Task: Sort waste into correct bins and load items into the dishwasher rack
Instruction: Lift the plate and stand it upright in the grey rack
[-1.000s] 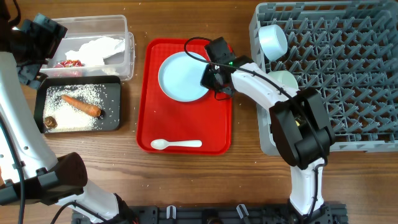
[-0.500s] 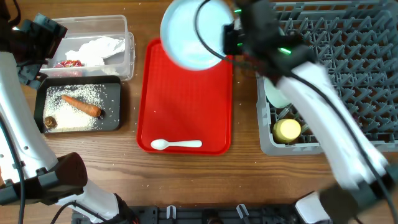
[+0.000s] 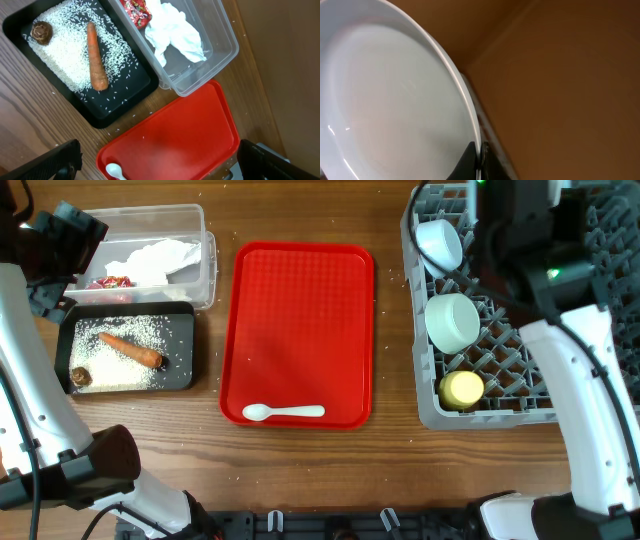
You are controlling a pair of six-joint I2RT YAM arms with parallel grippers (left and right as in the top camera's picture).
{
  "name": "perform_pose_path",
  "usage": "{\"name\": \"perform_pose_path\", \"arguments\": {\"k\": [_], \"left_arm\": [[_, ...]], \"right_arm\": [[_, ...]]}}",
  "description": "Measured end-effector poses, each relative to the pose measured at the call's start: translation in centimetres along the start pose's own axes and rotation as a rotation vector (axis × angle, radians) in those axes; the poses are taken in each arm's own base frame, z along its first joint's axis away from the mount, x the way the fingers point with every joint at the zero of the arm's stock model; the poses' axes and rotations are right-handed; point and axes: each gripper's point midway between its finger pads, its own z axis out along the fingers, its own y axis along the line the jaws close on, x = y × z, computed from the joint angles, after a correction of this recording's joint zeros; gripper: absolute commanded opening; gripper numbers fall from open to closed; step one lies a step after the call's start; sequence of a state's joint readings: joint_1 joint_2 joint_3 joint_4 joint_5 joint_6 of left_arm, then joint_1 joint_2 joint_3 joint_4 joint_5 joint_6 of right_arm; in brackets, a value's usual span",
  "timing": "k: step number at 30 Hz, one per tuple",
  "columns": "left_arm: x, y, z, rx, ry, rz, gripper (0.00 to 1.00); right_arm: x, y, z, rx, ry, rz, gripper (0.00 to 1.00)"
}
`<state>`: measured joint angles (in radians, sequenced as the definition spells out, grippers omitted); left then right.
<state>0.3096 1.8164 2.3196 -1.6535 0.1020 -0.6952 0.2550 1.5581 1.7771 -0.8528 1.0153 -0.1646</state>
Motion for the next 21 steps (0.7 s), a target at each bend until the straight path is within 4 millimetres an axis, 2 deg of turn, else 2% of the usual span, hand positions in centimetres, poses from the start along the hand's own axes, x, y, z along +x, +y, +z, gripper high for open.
{"name": "perform_pose_path", "arguments": {"k": [4, 7, 14, 21], "left_arm": [[0.0, 0.0, 0.0, 0.000, 0.001, 0.000, 1.00], [0.0, 0.0, 0.0, 0.000, 0.000, 0.000, 1.00], [0.0, 0.0, 0.0, 0.000, 0.001, 0.000, 1.00], [0.0, 0.0, 0.0, 0.000, 0.000, 0.000, 1.00]], "right_arm": [[1.6, -0.5, 3.3, 0.046, 0.083, -0.165, 0.04], [2.5, 0.5, 5.3, 0.040, 0.129, -0.273, 0.04], [2.8, 4.6, 8.1, -0.028, 0.141, -0.400, 0.04], [4.5, 9.4, 10.5, -0.109, 0.177, -0.495, 0.04]]}}
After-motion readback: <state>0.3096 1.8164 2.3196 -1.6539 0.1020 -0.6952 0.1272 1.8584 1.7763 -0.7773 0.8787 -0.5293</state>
